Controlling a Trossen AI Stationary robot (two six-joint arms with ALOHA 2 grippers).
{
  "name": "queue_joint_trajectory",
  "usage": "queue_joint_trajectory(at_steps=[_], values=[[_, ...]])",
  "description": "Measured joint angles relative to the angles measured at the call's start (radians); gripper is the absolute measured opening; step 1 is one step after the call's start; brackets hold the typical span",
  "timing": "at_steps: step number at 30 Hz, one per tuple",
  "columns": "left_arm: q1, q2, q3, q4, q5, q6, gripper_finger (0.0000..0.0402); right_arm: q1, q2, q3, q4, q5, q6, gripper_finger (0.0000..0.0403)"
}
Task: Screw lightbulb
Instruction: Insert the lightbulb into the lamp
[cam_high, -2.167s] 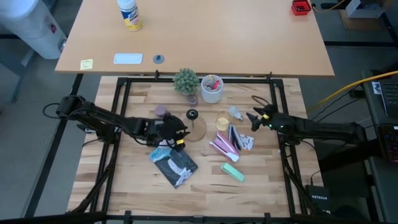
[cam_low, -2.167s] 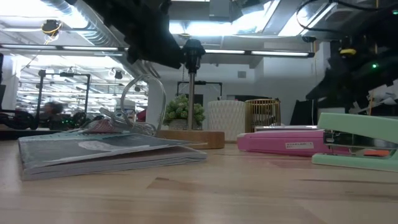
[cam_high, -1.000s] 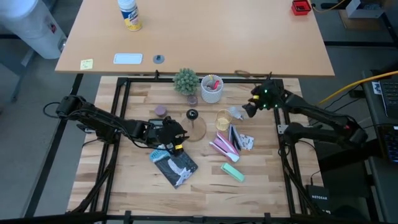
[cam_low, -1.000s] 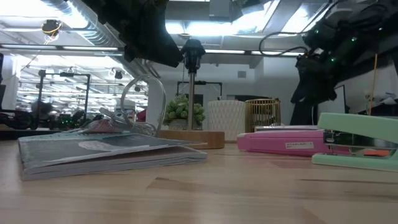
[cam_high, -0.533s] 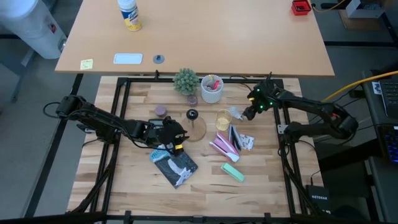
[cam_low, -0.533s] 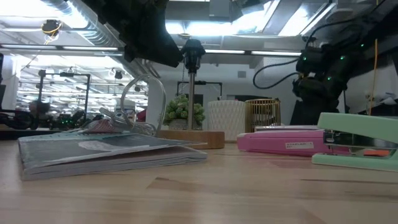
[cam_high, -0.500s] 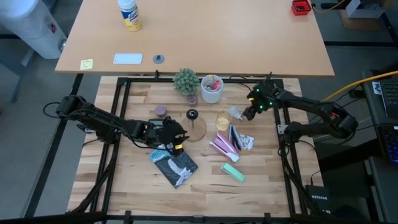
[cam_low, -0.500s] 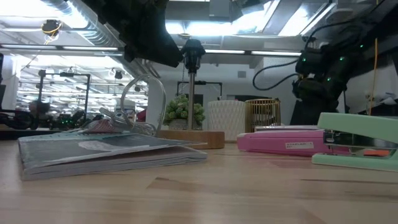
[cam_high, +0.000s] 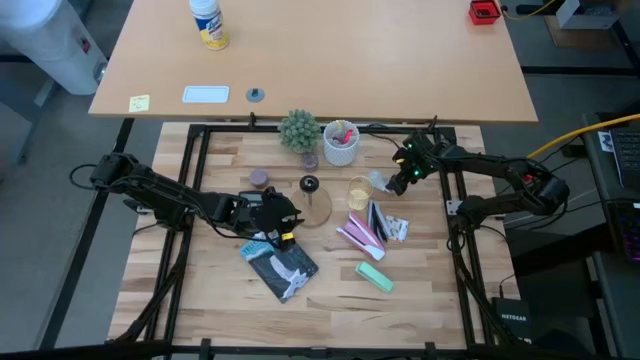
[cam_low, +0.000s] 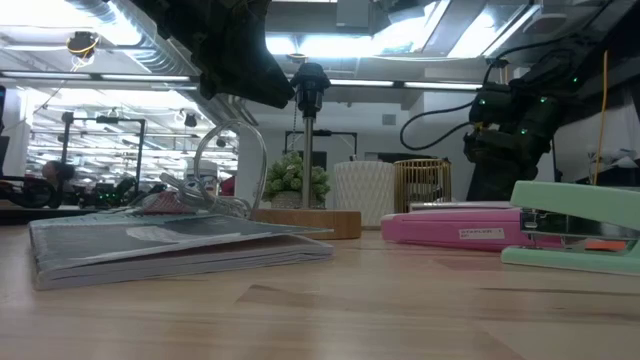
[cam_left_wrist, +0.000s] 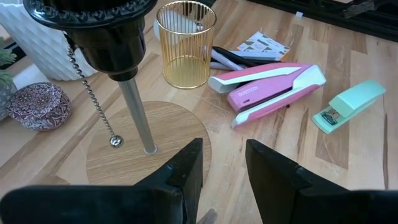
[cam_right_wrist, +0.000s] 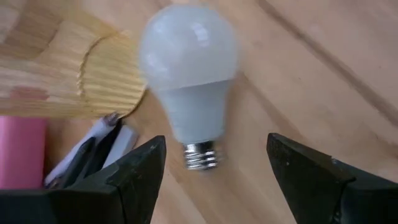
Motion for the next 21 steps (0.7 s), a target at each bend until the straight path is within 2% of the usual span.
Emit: queue_joint_trajectory(at_steps=[3,11,21], values=[[0.000,0.000,0.000,0.000,0.000,0.001,0.0114,0.055,0.000,-0.003,0.035,0.041,-0.007,0.0285],[0.000,0.000,0.000,-0.001,0.000,0.002,0.0114,0.173,0.000,-0.003,0.068,0.306,-0.009,0.0285],[0.000,0.000,0.000,-0.002,0.000,0.002,0.0114,0.187,0.089,-0.003,0.078,0.303,-0.007,0.0285]])
